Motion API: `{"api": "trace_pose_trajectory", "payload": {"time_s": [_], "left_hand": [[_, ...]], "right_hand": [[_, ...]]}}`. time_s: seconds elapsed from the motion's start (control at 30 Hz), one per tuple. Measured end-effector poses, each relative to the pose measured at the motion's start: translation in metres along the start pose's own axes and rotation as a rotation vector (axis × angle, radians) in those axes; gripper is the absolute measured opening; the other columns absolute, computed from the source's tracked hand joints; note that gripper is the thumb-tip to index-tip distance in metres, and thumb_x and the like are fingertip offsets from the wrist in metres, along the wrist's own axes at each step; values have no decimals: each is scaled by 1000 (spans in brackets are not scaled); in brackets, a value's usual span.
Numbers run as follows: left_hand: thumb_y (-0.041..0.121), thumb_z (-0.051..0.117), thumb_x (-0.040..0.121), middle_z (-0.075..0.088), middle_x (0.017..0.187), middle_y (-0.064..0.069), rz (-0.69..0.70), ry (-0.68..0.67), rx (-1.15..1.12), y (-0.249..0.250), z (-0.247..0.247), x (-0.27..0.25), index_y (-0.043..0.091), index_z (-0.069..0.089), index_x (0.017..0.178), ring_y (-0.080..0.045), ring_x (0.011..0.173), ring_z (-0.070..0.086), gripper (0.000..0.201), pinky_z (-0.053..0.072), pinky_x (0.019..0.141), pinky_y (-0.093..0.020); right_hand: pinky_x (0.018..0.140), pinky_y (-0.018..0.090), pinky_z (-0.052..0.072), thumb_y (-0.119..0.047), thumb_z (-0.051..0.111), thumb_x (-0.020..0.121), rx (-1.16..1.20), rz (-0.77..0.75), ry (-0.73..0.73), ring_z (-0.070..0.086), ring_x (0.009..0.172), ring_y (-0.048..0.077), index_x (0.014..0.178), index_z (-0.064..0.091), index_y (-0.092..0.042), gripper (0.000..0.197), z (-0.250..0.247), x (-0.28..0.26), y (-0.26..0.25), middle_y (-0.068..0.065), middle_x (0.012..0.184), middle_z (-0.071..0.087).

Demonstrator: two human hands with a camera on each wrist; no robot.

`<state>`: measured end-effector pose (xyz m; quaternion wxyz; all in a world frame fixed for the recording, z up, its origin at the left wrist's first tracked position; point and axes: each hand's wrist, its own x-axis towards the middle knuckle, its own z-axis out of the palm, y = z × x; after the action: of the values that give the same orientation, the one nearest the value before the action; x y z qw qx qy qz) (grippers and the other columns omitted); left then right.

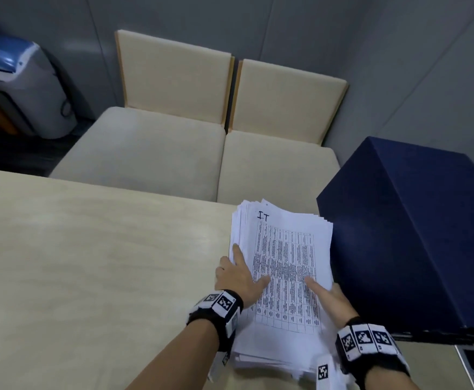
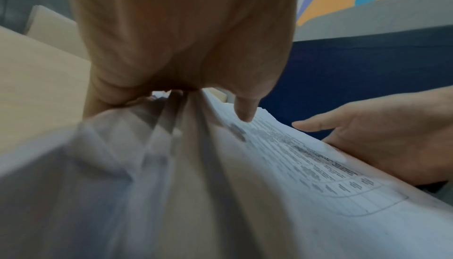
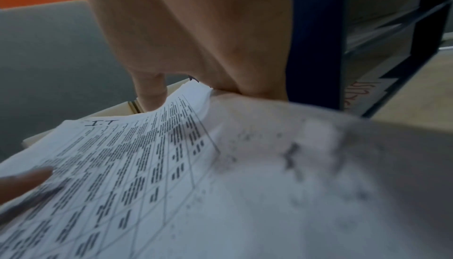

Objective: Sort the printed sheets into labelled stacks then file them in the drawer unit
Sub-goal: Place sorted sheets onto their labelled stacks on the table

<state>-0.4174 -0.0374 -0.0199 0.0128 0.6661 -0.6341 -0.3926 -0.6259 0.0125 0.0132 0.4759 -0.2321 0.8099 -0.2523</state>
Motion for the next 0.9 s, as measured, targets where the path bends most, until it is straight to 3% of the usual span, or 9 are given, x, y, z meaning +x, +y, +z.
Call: {"api": "trace_pose_trajectory", "payload": {"time_s": [0.1,0.2,0.3,0.37,0.47,0.53,0.6,0.7,0.9], "left_hand": [[74,50,85,21,150,-22,6,-62,26,-16,3,-20,14,-21,155,-38,132,35,116,35,111,-46],[73,52,84,24,147,-22,18,-119,18,-32,11,-45,17,-24,154,-38,130,37,117,37,110,-46],[71,51,87,33,141,-21,50,-121,-49,-41,16,-64,26,-12,158,-36,124,46,104,41,103,-41],[69,47,90,49,124,-21,98,-45,-48,-44,16,-76,25,15,158,-33,110,55,87,45,93,-38],[59,45,96,61,103,-24,76,87,-74,-44,26,-95,6,54,128,-37,94,62,63,48,81,-38],[55,44,97,58,100,-15,-14,172,-44,-45,36,-105,5,59,118,-31,93,60,57,50,84,-36],[56,46,95,52,106,-4,-79,292,107,-45,38,-111,19,63,113,-23,99,52,44,48,89,-38],[47,57,93,51,105,2,-43,454,116,-36,34,-107,23,56,104,-19,96,50,26,47,84,-36],[37,50,99,55,91,1,-41,468,42,-10,28,-89,15,63,94,-20,77,58,26,52,71,-34]], "right_hand": [[113,42,37,-33,74,90,-57,-5,2,48,136,33,151,32,-5,79,1,-17,16,10,150,47],[115,47,39,-45,79,83,-147,-8,32,49,135,34,151,30,-7,92,6,-29,42,14,152,48],[110,44,43,-41,74,88,-234,-28,79,53,130,37,147,33,-3,81,4,-40,55,17,145,52],[104,43,46,-38,69,93,-314,-38,128,56,125,39,140,36,0,69,0,-42,59,21,139,55],[100,42,49,-34,64,96,-390,-54,139,59,119,39,136,40,2,59,-7,-45,67,23,134,59],[100,40,47,-28,60,99,-432,-69,124,57,122,40,138,39,2,54,-10,-44,70,24,138,57],[102,39,46,-27,61,98,-471,-85,96,55,125,38,139,40,3,55,-13,-40,70,22,140,55],[99,38,46,-29,70,91,-501,-191,149,55,122,35,132,46,1,57,-14,-38,61,19,134,55],[87,38,51,-18,83,82,-423,-296,230,62,103,33,108,50,-8,42,-15,-37,39,15,113,63]]}}
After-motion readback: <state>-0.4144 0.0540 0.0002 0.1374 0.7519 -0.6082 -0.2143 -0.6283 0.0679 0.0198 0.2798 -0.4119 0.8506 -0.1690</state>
